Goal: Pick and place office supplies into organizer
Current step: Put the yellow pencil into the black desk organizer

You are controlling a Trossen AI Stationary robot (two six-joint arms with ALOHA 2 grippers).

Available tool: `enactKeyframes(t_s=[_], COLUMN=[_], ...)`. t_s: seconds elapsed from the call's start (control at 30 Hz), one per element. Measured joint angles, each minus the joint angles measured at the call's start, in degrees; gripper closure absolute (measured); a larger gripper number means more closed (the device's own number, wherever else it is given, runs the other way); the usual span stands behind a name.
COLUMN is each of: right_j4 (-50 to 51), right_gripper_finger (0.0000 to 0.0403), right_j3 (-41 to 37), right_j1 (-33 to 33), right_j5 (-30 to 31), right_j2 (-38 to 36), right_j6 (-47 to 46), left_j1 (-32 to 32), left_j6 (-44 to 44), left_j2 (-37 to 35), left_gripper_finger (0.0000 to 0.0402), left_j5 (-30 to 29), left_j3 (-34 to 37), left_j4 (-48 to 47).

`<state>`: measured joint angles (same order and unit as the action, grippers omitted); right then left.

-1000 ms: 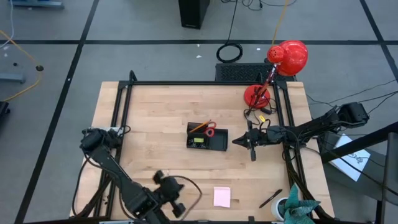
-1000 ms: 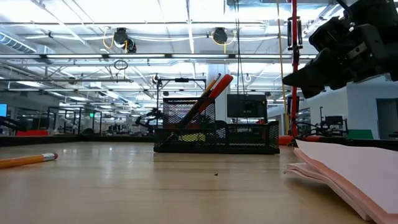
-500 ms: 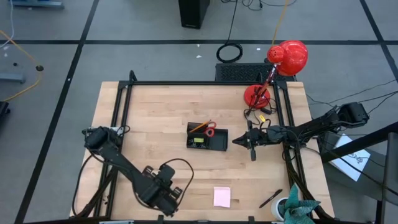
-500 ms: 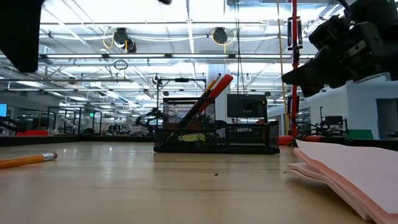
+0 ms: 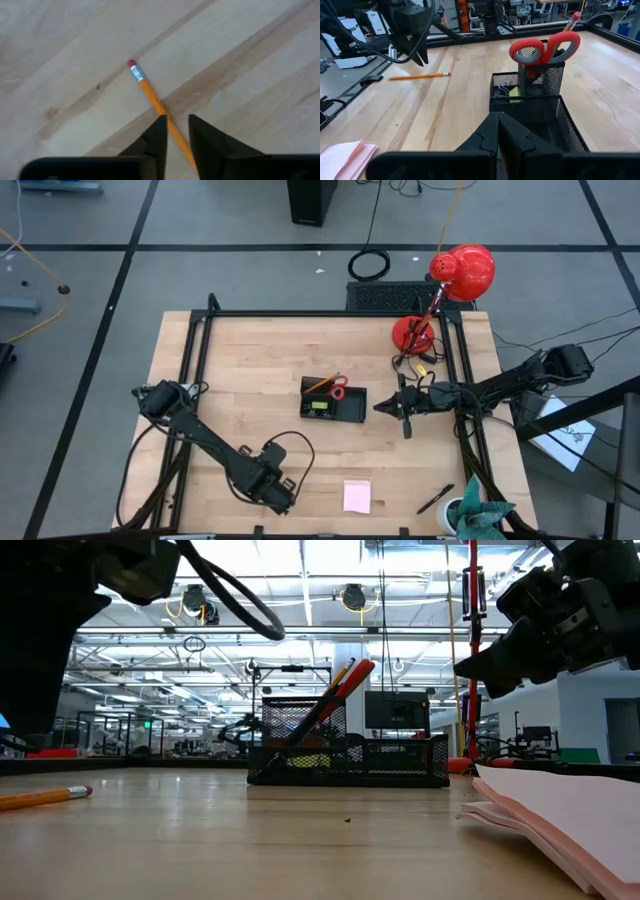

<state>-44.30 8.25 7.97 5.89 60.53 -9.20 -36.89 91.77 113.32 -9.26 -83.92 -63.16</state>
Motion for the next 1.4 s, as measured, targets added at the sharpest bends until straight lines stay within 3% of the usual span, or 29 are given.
enactKeyframes(t_s=[0.27,0.47,0.83,1.03,1.2,1.4], right_j4=[-0.01,-0.01,0.01,-0.02,-0.04,0.0], right_gripper_finger=[0.0399,0.0399,0.0399,0.0399,0.0399,0.0399], right_j3=[0.0,0.0,0.0,0.0,0.0,0.0], right_j1=[0.0,0.0,0.0,0.0,0.0,-0.01], right_j5=[0.02,0.01,0.02,0.02,0.03,0.02], right_j2=[0.0,0.0,0.0,0.0,0.01,0.0], right_j6=[0.42,0.42,0.44,0.44,0.44,0.45], left_j1=[1.55,2.31,2.37,2.37,2.32,2.28], left_j6=[-0.72,-0.48,0.0,-0.23,-0.56,-1.01], left_j2=[-0.02,-0.02,-0.56,-0.57,-0.48,-0.44], left_gripper_finger=[0.02,0.0162,0.016,0.0164,0.0202,0.0275], left_j5=[0.07,0.69,2.76,2.67,1.84,1.49], left_j3=[0.28,3.42,13.51,14.95,15.08,15.19], left_j4=[-0.55,1.25,15.79,17.01,16.85,15.77])
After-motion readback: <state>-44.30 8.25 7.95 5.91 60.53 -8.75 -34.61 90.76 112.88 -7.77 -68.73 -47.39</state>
